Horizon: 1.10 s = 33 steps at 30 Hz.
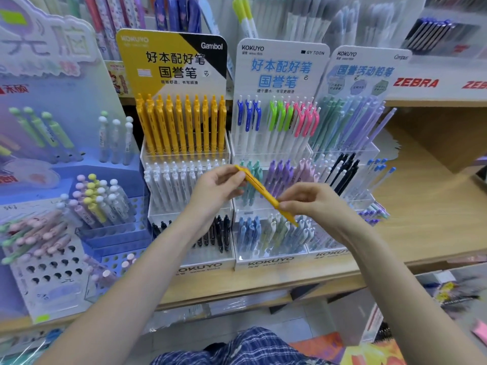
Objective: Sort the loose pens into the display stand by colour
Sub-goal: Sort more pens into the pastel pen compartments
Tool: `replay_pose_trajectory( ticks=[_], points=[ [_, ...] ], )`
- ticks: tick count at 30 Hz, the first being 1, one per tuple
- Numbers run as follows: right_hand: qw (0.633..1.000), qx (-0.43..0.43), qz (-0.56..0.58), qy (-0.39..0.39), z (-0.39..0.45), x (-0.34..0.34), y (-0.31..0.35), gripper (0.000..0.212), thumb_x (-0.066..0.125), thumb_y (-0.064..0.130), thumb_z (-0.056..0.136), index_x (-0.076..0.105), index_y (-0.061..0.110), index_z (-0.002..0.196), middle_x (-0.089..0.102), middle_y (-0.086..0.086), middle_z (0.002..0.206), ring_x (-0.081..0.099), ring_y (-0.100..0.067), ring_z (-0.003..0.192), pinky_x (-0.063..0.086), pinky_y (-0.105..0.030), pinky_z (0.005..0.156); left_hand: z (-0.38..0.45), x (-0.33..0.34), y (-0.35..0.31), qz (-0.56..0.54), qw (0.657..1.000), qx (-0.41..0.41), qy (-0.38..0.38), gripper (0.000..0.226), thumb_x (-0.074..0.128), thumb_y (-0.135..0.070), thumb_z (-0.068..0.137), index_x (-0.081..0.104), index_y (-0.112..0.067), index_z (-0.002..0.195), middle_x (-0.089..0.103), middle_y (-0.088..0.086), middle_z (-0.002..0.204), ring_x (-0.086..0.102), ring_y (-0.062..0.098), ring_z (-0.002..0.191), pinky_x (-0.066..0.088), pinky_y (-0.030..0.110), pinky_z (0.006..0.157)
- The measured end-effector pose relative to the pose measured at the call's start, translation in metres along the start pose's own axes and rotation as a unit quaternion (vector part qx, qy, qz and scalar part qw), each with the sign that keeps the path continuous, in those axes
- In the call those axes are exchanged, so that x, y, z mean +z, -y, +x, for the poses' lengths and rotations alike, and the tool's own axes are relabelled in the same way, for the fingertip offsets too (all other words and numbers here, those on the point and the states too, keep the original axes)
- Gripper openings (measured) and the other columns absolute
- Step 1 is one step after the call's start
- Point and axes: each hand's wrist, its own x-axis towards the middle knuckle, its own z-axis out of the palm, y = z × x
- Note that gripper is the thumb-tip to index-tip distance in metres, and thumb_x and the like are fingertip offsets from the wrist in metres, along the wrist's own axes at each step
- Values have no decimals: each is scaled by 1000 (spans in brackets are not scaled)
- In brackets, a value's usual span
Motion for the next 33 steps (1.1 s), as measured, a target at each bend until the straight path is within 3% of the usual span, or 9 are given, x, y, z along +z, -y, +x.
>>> replay_pose_trajectory(
  ticks=[2, 6, 8, 10, 13, 15, 26, 33],
  points=[
    [998, -34, -57, 7, 5, 10, 16, 8, 74, 12, 76, 66, 12, 76, 70, -1, 72, 63, -5, 67, 47, -13, 64, 3, 4, -7, 41, 998, 32, 28, 14, 56, -6, 89, 64, -9, 99, 67, -2, 88, 64, 2, 77, 53, 17, 75],
    [982, -104, -146, -55, 29, 26, 45, 25, 73, 10, 79, 49, 18, 81, 68, -5, 69, 64, -13, 60, 52, -26, 61, 11, -3, -24, 125, 987, 96, -10, 21, 55, -9, 90, 62, -4, 109, 67, 0, 97, 64, 4, 84, 52, 16, 78],
    [968, -139, -190, -85, 40, 26, 61, 29, 69, 10, 82, 46, 19, 98, 68, -1, 72, 66, -10, 61, 56, -24, 63, 17, -21, -26, 317, 933, 158, -62, 25, 52, -15, 93, 60, -9, 116, 64, 1, 111, 60, 10, 100, 46, 18, 87],
    [953, -193, -194, -130, 55, 24, 79, 30, 64, 8, 86, 47, 12, 110, 68, -5, 74, 67, -9, 61, 57, -24, 66, 22, -46, -19, 499, 845, 168, -92, 33, 47, -21, 96, 54, -10, 126, 55, 6, 128, 49, 19, 119, 36, 28, 100],
    [939, -242, -166, -180, 84, 32, 96, 5, 55, 6, 92, 51, 5, 89, 66, -15, 78, 69, -17, 66, 58, -40, 69, 26, -79, -2, 622, 767, 124, -99, 42, 44, -25, 97, 45, -10, 136, 39, 11, 145, 32, 27, 134, 21, 39, 111],
    [942, -237, -161, -177, 102, 43, 98, 12, 51, 7, 94, 50, 6, 82, 66, -16, 77, 69, -21, 68, 57, -44, 70, 26, -87, 5, 649, 745, 121, -94, 44, 43, -27, 97, 41, -12, 139, 34, 10, 148, 27, 26, 137, 16, 38, 113],
    [922, -213, -270, -178, 132, 62, 90, 19, 54, 15, 94, 60, -2, 86, 68, -18, 79, 70, -23, 68, 57, -44, 70, 27, -85, 8, 661, 734, 129, -90, 45, 37, -28, 99, 34, -15, 143, 27, 7, 152, 22, 23, 140, 14, 34, 114],
    [887, -145, -386, -208, 141, 79, 69, 26, 56, 26, 93, 62, 1, 91, 67, -15, 84, 63, -31, 83, 53, -41, 75, 27, -86, 12, 653, 737, 146, -96, 44, 40, -26, 98, 40, -11, 139, 32, 10, 149, 26, 25, 139, 16, 36, 114]
  ],
)
